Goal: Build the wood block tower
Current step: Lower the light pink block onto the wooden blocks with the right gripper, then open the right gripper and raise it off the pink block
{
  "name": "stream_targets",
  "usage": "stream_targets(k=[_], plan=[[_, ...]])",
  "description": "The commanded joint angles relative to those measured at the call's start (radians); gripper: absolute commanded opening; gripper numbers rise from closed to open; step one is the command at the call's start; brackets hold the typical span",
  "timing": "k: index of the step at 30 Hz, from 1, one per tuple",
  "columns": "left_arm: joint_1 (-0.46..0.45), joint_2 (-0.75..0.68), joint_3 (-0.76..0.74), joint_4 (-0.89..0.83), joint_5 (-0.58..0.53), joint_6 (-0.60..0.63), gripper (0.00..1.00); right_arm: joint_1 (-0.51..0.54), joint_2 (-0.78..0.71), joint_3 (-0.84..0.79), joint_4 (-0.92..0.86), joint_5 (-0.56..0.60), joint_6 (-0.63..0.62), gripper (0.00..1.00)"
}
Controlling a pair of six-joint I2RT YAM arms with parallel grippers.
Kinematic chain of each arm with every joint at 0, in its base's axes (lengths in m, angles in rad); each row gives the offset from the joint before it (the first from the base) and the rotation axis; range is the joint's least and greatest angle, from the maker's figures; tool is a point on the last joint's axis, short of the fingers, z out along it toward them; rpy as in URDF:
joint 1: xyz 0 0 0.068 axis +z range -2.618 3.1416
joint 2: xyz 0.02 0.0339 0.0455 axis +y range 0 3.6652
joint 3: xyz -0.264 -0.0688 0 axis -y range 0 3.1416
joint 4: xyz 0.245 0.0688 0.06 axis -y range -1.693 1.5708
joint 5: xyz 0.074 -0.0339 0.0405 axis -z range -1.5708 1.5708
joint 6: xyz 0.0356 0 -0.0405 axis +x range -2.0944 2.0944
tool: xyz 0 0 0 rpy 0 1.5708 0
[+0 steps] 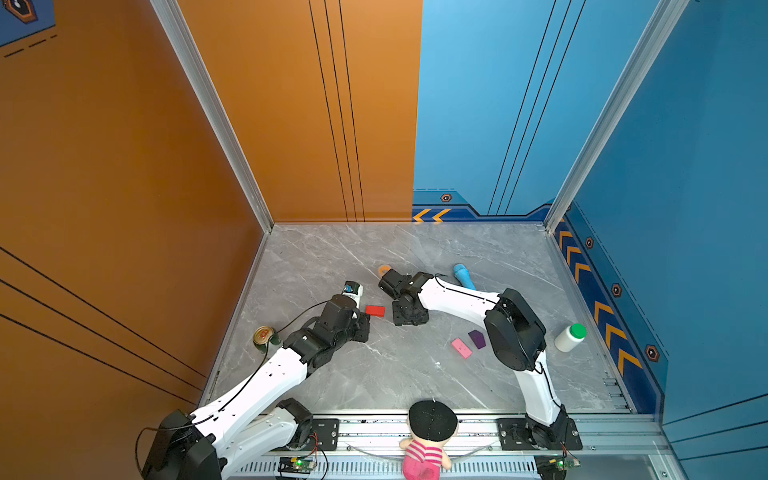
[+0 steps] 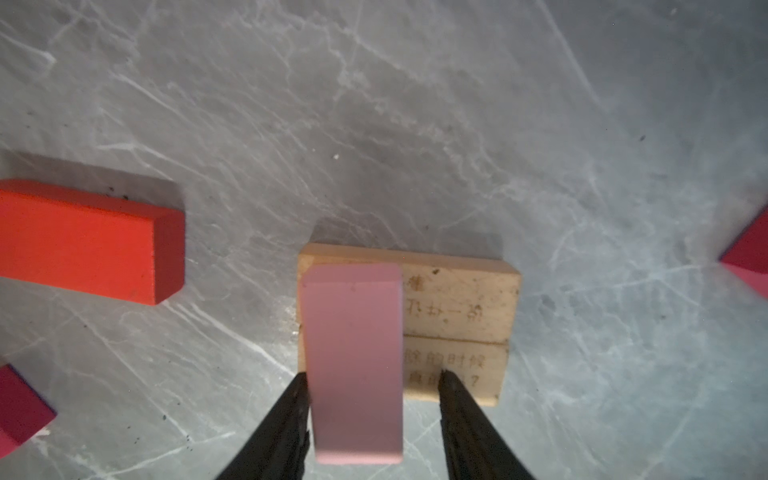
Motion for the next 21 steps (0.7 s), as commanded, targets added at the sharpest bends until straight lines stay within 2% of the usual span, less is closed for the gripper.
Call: stream_targets(k=[1,10,17,21], plan=[[0.01,-0.013,-0.014,0.006,-0.008,-0.001,0.27,-0.004,0.0,0.029,-0.005,0.018,0.006,0.57],[0.011,-0.014,-0.015,0.005,-0.008,-0.002,0.27,-0.005,-0.044,0.021,-0.005,0.025,0.0,0.6],[0.01,-0.012,-0.013,0.003,-0.003,-0.002,0.27,-0.014,-0.17,-0.021,-0.003,0.035,-0.019,0.64],[0.009,-0.005,-0.008,0.001,0.008,-0.005,0.28,-0.033,-0.26,-0.099,0.004,0.052,-0.031,0.64]])
